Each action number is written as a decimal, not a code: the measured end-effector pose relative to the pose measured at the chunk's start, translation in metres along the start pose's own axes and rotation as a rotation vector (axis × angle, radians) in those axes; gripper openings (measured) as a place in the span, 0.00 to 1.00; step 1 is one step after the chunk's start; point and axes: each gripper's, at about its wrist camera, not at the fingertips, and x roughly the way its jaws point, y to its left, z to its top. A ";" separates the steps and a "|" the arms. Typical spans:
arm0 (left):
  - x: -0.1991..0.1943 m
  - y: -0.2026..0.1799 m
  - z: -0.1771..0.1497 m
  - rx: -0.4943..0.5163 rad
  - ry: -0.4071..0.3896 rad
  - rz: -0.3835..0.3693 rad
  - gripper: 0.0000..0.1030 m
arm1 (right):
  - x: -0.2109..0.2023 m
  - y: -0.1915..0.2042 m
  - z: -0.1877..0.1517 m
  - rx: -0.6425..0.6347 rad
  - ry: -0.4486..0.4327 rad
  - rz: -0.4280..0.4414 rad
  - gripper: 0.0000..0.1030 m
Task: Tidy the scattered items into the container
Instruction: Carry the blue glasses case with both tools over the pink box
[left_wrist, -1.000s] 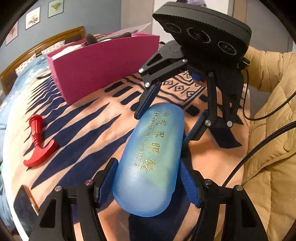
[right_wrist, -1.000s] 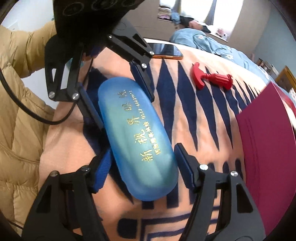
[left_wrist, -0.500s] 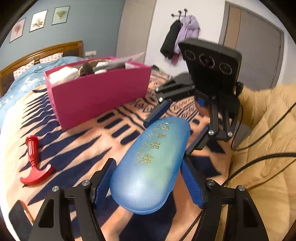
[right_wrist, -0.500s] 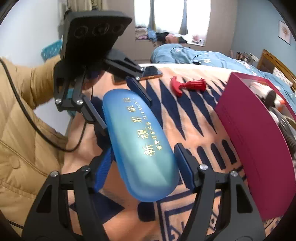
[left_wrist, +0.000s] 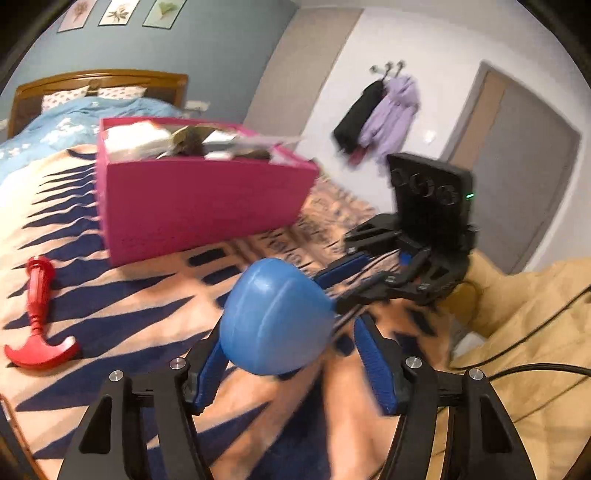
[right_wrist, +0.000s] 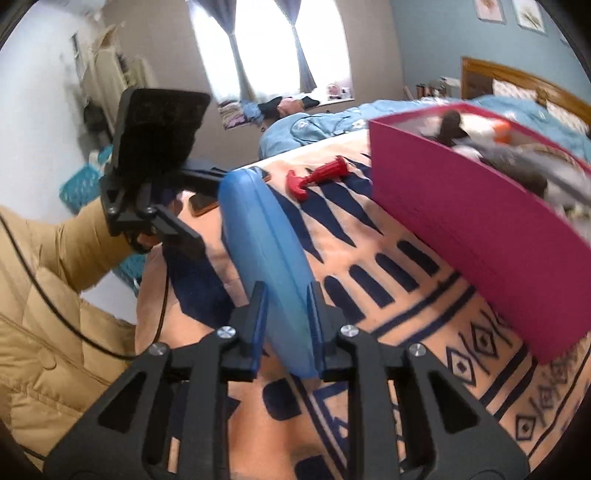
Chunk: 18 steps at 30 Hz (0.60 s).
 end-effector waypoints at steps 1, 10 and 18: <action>0.003 0.001 0.000 -0.003 0.016 0.016 0.65 | 0.003 0.000 -0.001 -0.002 0.010 -0.002 0.33; 0.019 -0.005 -0.004 0.009 0.066 0.008 0.65 | 0.030 -0.004 0.004 -0.026 0.060 0.082 0.56; 0.023 -0.006 -0.010 -0.010 0.074 -0.012 0.65 | 0.050 0.001 0.003 -0.063 0.127 0.183 0.52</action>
